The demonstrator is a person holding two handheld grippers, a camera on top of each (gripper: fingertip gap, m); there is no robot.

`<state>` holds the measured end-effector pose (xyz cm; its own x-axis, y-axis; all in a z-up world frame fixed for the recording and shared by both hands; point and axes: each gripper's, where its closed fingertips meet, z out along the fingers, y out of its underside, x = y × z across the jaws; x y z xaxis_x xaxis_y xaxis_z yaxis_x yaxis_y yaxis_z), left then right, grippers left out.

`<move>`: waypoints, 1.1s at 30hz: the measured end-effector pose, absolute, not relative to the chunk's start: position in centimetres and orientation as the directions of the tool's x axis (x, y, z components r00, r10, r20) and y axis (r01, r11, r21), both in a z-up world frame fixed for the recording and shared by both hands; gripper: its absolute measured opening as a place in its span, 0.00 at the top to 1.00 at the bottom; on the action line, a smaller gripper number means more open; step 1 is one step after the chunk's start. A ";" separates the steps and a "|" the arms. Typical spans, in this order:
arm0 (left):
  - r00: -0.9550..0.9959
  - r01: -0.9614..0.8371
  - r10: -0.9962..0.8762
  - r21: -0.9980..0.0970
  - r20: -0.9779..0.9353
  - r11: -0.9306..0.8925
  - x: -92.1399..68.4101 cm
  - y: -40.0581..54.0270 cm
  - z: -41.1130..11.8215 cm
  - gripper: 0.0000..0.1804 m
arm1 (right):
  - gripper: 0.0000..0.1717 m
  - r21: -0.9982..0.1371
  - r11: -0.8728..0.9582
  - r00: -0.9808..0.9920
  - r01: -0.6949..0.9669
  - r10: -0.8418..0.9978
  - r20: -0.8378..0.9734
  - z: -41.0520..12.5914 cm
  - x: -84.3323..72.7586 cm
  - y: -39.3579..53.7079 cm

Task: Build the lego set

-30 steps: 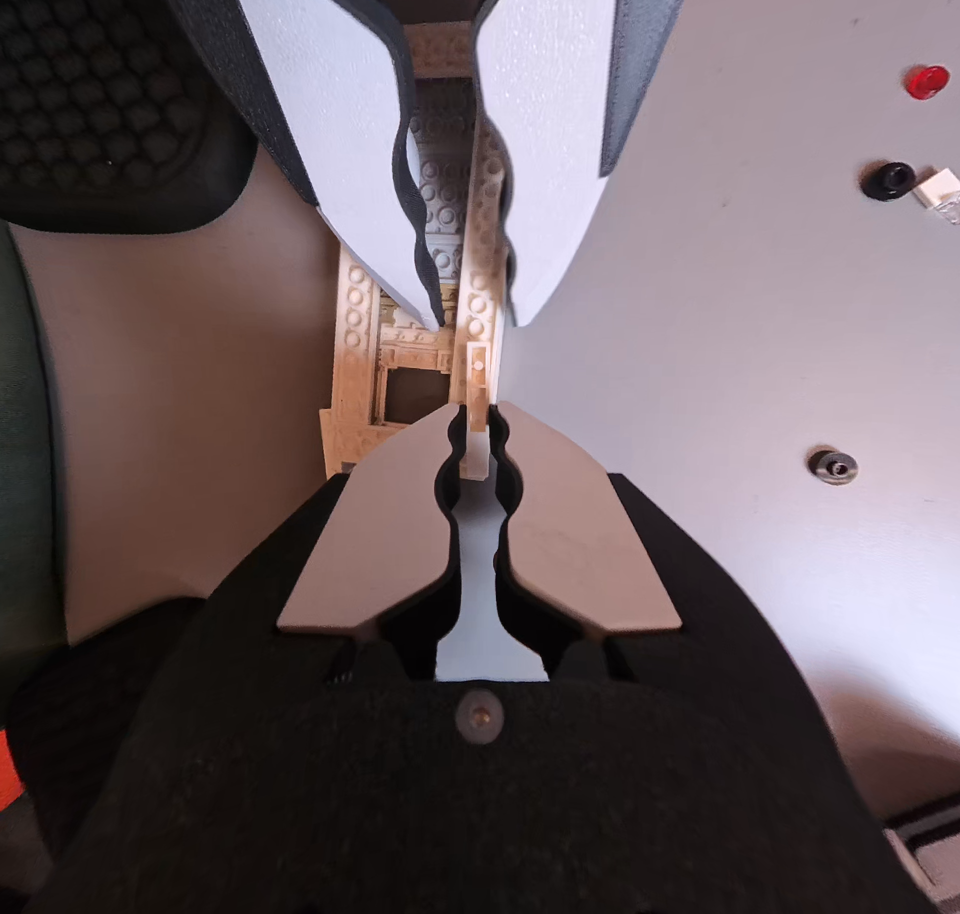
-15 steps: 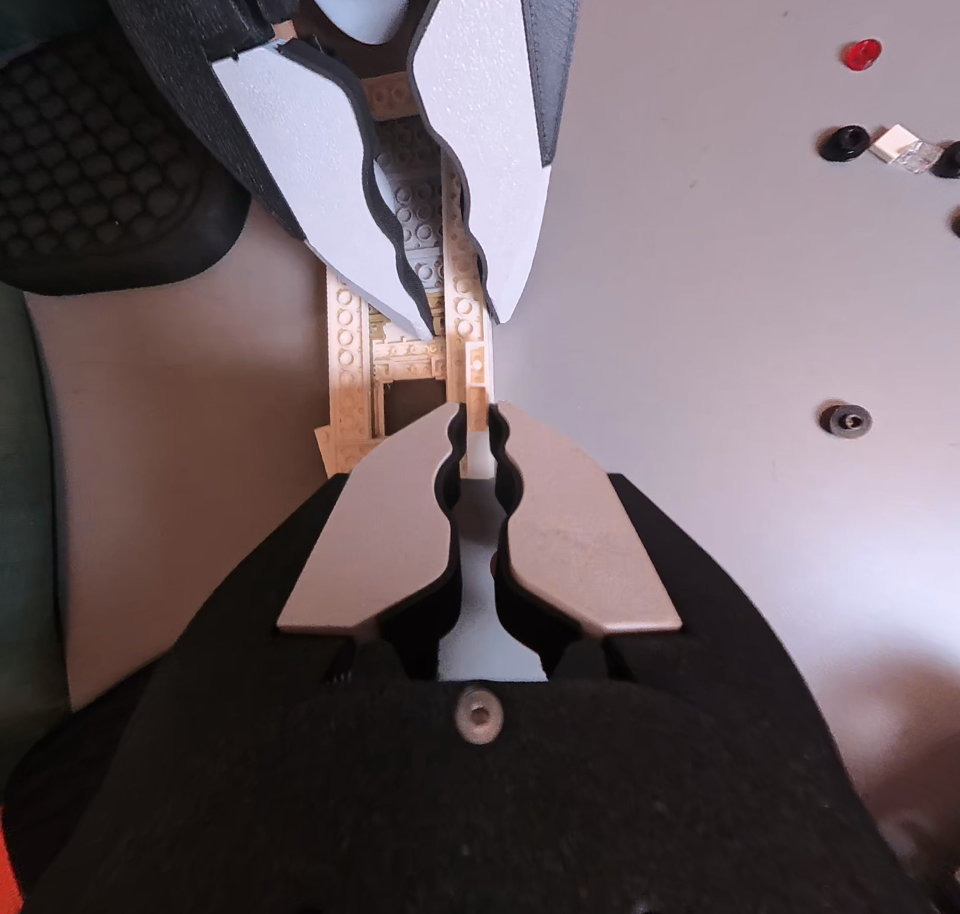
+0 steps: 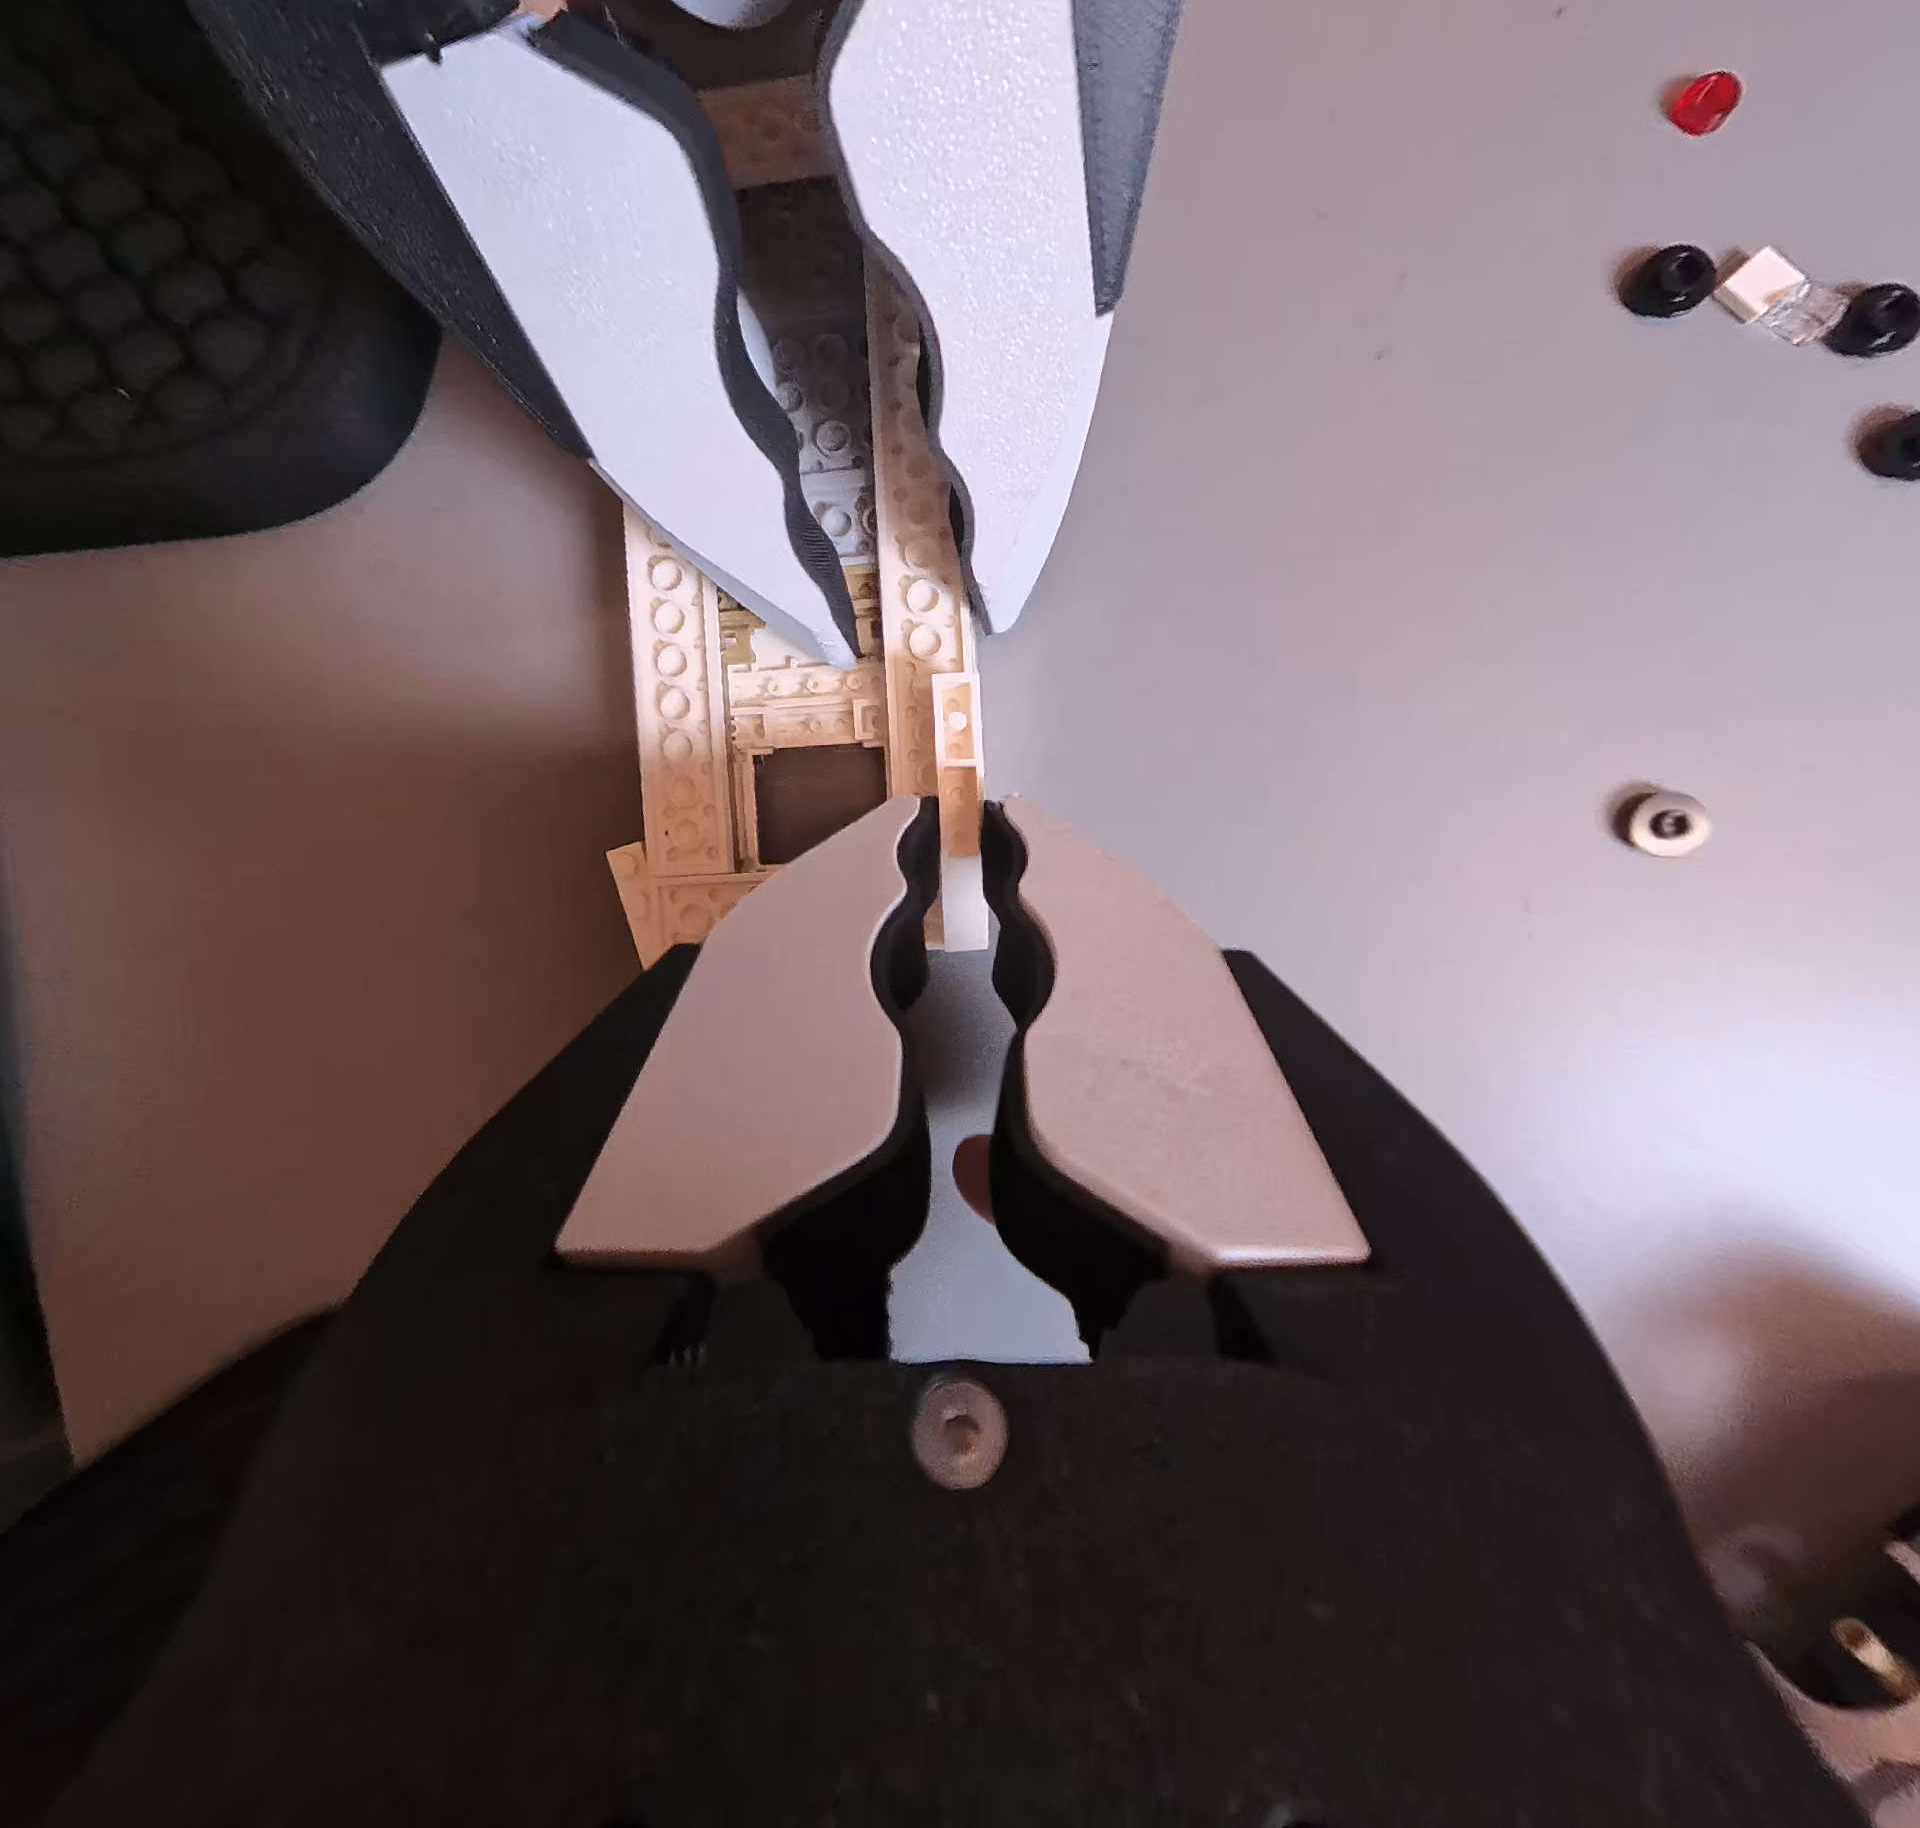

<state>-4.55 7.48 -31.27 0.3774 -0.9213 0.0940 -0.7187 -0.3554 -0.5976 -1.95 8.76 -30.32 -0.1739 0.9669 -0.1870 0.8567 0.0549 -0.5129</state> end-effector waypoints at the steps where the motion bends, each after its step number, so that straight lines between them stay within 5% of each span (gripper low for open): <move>1: 0.378 -0.719 -0.921 -0.598 0.094 -0.356 -4.5 7.5 -31.3 0.87 | 0.95 -0.496 0.074 -0.177 0.865 0.971 -0.163 -30.4 -1.9 8.8; 12: 0.374 -0.721 -0.923 -0.598 0.090 -0.350 -4.5 7.5 -31.3 0.87 | 0.95 -0.437 0.130 -0.162 0.890 0.986 -0.037 -30.5 -1.9 8.8; 21: 0.378 -0.712 -0.920 -0.604 0.101 -0.359 -4.5 7.4 -31.3 0.87 | 0.89 -0.530 0.055 -0.138 0.846 0.983 -0.119 -30.0 -2.5 8.7; 33: 0.377 -0.714 -0.921 -0.604 0.096 -0.355 -4.4 7.4 -31.3 0.87 | 0.95 -0.486 0.048 -0.134 0.872 0.981 -0.143 -30.4 -2.3 8.7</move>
<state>-4.38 7.44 -31.31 0.3766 -0.9213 0.0964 -0.7139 -0.3550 -0.6036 -2.28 8.69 -30.36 -0.1340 0.9807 -0.1427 0.8724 0.0485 -0.4863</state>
